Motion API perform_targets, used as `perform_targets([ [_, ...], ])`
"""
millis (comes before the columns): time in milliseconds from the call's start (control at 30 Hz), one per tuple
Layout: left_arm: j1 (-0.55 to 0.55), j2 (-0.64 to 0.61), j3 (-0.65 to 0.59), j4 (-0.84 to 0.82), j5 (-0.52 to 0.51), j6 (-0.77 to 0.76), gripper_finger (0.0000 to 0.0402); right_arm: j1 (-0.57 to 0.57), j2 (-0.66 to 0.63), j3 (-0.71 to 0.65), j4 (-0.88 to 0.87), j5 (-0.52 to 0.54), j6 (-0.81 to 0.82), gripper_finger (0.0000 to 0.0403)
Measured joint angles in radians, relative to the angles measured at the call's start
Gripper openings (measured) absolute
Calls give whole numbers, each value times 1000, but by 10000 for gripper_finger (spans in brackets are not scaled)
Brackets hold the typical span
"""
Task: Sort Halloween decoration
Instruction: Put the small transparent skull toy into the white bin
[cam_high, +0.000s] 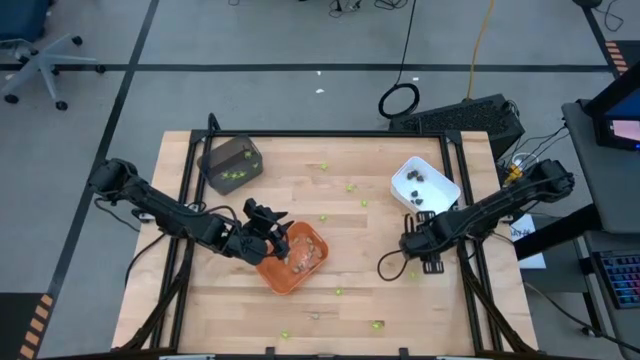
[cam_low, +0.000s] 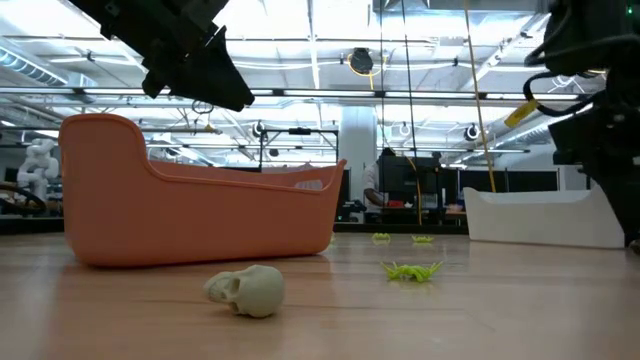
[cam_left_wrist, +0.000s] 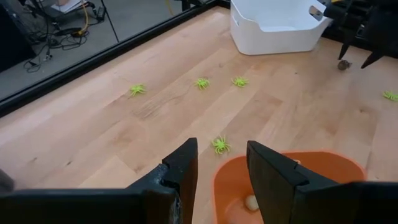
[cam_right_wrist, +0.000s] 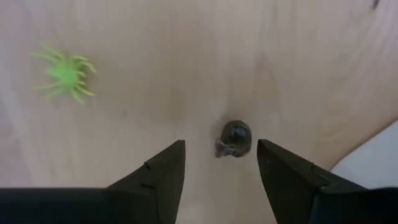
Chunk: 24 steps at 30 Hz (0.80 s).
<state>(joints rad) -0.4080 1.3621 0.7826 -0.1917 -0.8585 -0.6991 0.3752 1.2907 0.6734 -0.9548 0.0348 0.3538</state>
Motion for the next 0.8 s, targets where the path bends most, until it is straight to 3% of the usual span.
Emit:
perform_targets([
  [333, 0, 0, 0, 0, -6, 5, 137, -1, 7, -6, 27, 19, 28, 183],
  [800, 0, 0, 0, -6, -6, 5, 137, -2, 154, -2, 46, 14, 17, 175],
])
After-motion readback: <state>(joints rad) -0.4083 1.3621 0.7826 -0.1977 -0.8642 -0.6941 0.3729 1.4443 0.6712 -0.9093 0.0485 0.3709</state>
